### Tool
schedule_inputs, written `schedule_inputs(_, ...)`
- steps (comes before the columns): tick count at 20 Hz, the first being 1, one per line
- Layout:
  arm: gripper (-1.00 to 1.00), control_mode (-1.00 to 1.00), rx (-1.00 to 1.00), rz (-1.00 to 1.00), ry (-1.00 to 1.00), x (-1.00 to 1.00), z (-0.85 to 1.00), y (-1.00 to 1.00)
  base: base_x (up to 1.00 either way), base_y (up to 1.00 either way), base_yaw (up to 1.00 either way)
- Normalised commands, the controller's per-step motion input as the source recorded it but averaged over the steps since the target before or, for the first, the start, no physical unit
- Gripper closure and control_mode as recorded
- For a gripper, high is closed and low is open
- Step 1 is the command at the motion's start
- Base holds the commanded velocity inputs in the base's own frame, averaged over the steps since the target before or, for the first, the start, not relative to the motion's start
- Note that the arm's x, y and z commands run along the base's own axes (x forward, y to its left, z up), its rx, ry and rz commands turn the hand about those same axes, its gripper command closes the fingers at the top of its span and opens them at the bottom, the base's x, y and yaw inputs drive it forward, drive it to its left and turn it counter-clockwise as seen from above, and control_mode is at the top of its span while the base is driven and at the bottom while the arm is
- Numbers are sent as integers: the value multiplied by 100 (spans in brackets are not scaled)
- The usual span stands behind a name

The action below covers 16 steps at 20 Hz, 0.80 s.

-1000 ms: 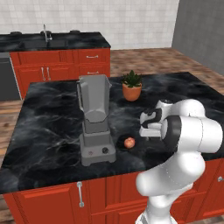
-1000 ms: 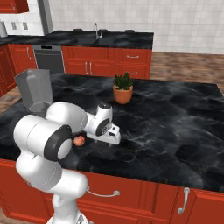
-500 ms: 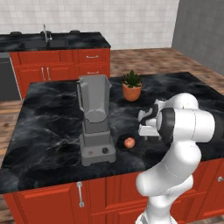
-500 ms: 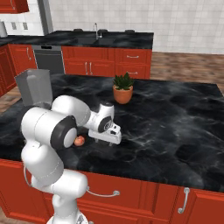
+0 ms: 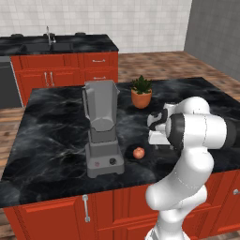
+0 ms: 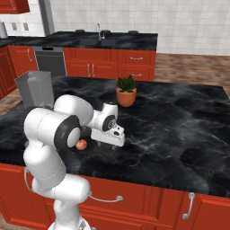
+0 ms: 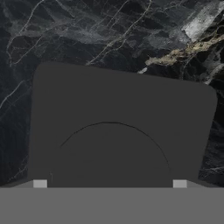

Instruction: Open the blender lid, put the peach in the blender, close the lid, and start the blender.

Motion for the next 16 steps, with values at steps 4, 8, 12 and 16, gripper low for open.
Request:
schedule_inputs(4,-100,-100,1,0,8,-40,0,-9,0,0,0)
schedule_inputs(8,-100,-100,1,0,-3,-61,0,-8,0,0,0)
schedule_inputs(12,-100,-100,0,0,-26,-54,20,0,0,0,0)
schedule_inputs(16,-100,-100,0,0,-33,-13,35,21,0,0,0)
